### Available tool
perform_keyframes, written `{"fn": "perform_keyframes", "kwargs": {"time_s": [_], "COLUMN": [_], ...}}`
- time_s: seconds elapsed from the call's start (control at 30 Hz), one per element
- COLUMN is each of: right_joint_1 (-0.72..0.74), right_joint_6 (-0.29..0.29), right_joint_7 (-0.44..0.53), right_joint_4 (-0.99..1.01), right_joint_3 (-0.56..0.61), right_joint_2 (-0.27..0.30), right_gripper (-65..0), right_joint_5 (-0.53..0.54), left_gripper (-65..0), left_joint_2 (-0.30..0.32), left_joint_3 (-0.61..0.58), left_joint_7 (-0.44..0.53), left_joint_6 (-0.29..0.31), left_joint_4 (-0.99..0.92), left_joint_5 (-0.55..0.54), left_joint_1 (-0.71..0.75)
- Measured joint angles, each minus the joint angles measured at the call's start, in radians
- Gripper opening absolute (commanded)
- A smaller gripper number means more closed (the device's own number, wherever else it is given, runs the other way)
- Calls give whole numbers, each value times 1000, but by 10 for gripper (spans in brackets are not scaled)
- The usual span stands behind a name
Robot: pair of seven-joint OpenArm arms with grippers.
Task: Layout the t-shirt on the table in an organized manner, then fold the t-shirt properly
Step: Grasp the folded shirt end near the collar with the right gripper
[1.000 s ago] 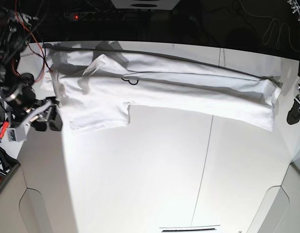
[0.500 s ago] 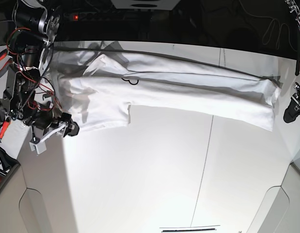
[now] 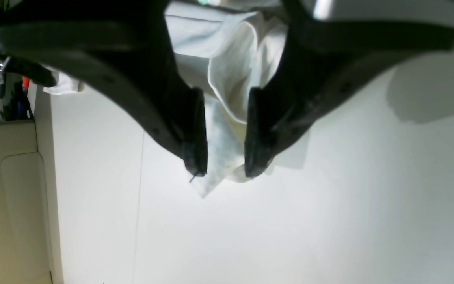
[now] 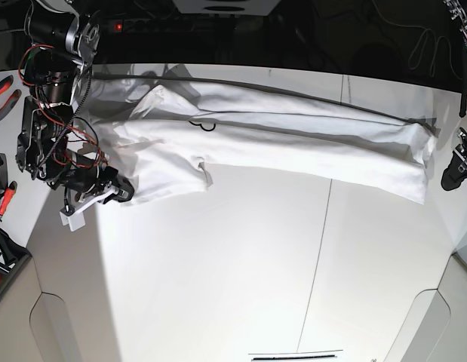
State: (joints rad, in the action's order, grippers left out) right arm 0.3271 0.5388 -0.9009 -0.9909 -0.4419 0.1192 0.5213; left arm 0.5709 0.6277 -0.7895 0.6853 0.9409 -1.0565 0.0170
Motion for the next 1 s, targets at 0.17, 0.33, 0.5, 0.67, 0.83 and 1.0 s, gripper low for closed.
{"fn": "perform_keyframes", "kwargs": {"time_s": [0.17,0.33,0.5,0.67,0.83,1.0], "right_joint_1": [-32,-168,-357,-492,-567,-597], "right_joint_6": [31,31,42,43,43,43], "right_joint_7": [-112,-178,-234,-235,-238,-237], "right_joint_4": [-191,-459,-678,-800,-808,-808], "right_joint_3": [0,-1,35,156,227,228], "right_joint_2": [-1,-72,-169,-172,-172,-165], "right_gripper": [-650,-650,-650,-650,-650,-650], "right_joint_5": [111,139,241,264,222,201], "left_gripper": [-448,-448,-448,-448,-448,-448], "left_joint_2": [0,0,0,0,0,0], "left_joint_3": [0,0,0,0,0,0], "left_joint_7": [0,0,0,0,0,0], "left_joint_6": [0,0,0,0,0,0], "left_joint_4": [0,0,0,0,0,0], "left_joint_5": [0,-1,0,0,0,0], "left_joint_1": [0,0,0,0,0,0]}}
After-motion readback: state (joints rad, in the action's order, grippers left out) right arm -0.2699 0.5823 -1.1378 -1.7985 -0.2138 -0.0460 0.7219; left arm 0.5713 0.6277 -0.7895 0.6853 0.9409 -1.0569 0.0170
